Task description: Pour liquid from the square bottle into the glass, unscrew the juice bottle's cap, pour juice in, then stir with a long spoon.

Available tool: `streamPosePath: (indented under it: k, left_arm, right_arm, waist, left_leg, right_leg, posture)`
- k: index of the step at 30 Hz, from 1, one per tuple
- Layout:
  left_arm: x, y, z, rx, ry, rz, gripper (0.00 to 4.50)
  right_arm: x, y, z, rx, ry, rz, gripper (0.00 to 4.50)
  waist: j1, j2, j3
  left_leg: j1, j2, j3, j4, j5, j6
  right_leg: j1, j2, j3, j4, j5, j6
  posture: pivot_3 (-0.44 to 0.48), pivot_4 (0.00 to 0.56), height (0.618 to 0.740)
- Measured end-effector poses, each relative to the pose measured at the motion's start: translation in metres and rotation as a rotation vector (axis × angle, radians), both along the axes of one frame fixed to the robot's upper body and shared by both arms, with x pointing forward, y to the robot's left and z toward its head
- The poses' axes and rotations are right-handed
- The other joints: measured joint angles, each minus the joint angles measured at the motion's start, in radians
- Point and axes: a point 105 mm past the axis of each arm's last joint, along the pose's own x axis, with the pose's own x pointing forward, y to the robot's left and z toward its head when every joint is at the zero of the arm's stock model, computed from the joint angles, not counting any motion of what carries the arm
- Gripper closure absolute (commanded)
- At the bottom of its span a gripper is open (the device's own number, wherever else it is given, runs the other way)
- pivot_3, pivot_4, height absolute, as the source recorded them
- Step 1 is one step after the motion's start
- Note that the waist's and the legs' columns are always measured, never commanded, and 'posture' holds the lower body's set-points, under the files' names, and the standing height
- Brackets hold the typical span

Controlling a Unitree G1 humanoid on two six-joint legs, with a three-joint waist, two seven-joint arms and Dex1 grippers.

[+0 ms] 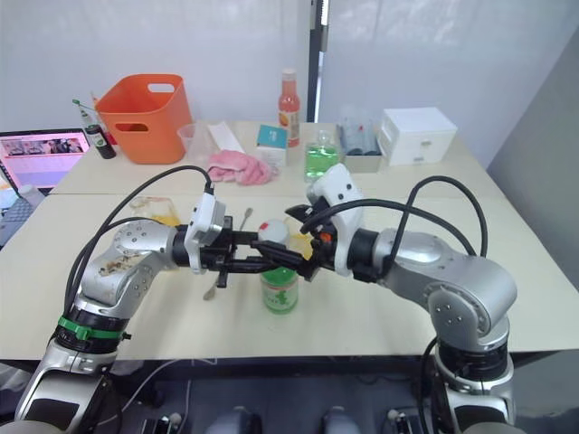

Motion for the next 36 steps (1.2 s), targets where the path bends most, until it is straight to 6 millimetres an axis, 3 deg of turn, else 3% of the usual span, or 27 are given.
streamPosePath:
  k: [5,12,18,25,34,36]
  left_arm:
    - [0.001,0.000,0.000,-0.002,0.001,0.005,3.15]
    - [0.001,-0.001,0.000,-0.006,0.001,0.003,3.15]
    - [-0.002,-0.004,0.001,0.002,-0.010,-0.016,3.15]
    - [0.000,0.001,0.001,0.005,-0.008,0.007,3.15]
    - [-0.001,0.003,0.000,0.010,-0.008,0.005,3.15]
    - [-0.001,0.003,0.000,0.011,-0.008,0.006,3.15]
  right_arm:
    - [-0.003,0.003,0.000,0.006,0.006,0.029,2.71]
    - [-0.003,0.001,0.000,0.018,0.026,0.099,2.71]
    - [0.006,-0.008,0.003,-0.102,0.000,0.355,2.71]
    - [0.026,-0.003,0.008,-0.224,-0.022,0.600,2.71]
    - [0.030,0.001,0.010,-0.282,-0.053,0.695,2.71]
    - [0.030,0.001,0.010,-0.283,-0.055,0.695,1.69]
  waist:
    - [0.000,0.000,0.000]
    - [-0.002,0.000,0.000]
    - [-0.010,0.000,0.000]
    - [-0.007,0.000,0.000]
    - [-0.002,0.000,0.000]
    - [-0.002,0.000,0.000]
  left_leg:
    - [0.000,0.000,0.000,0.000,0.000,0.000]
    - [0.000,0.000,0.000,0.000,0.000,0.000]
    - [0.002,0.001,0.002,-0.001,0.000,0.000]
    - [0.002,0.003,0.005,0.000,0.000,0.000]
    - [0.002,0.003,0.006,0.000,0.000,0.000]
    - [0.002,0.003,0.006,0.000,0.000,0.000]
  right_leg:
    - [0.000,0.000,0.000,0.000,0.000,0.000]
    - [0.000,0.000,0.000,-0.001,0.000,0.000]
    - [0.001,0.002,0.001,-0.001,0.000,0.000]
    - [0.001,0.004,0.001,0.000,0.000,-0.001]
    - [0.001,0.004,0.001,0.000,0.000,-0.001]
    - [0.001,0.004,0.001,0.001,0.000,-0.001]
  posture:
    - [0.000,0.150,0.715]
    - [0.000,0.150,0.715]
    - [0.000,0.150,0.715]
    - [0.000,0.150,0.715]
    - [0.000,0.150,0.715]
    - [0.000,0.150,0.715]
